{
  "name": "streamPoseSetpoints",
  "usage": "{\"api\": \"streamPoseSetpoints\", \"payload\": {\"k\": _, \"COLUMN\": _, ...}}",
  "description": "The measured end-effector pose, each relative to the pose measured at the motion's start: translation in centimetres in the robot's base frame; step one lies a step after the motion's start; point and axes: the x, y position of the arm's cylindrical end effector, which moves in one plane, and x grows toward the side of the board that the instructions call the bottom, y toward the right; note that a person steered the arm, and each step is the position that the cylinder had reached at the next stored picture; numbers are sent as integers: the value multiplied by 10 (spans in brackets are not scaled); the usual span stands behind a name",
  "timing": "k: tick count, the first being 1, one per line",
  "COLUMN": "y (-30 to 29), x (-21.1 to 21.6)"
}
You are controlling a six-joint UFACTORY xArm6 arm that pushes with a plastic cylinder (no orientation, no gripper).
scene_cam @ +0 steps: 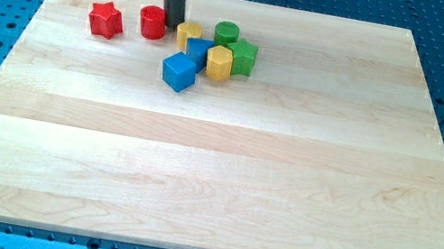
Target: Slide the blue cube red circle into the group of blocks
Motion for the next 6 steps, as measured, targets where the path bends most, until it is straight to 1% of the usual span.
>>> {"api": "streamPoseSetpoints", "payload": {"k": 1, "y": -29, "x": 15}}
{"api": "streamPoseSetpoints", "payload": {"k": 2, "y": -21, "x": 48}}
{"api": "streamPoseSetpoints", "payload": {"k": 3, "y": -22, "x": 72}}
{"api": "streamPoseSetpoints", "payload": {"k": 4, "y": -6, "x": 95}}
{"api": "streamPoseSetpoints", "payload": {"k": 5, "y": 21, "x": 95}}
{"api": "streamPoseSetpoints", "payload": {"k": 6, "y": 31, "x": 95}}
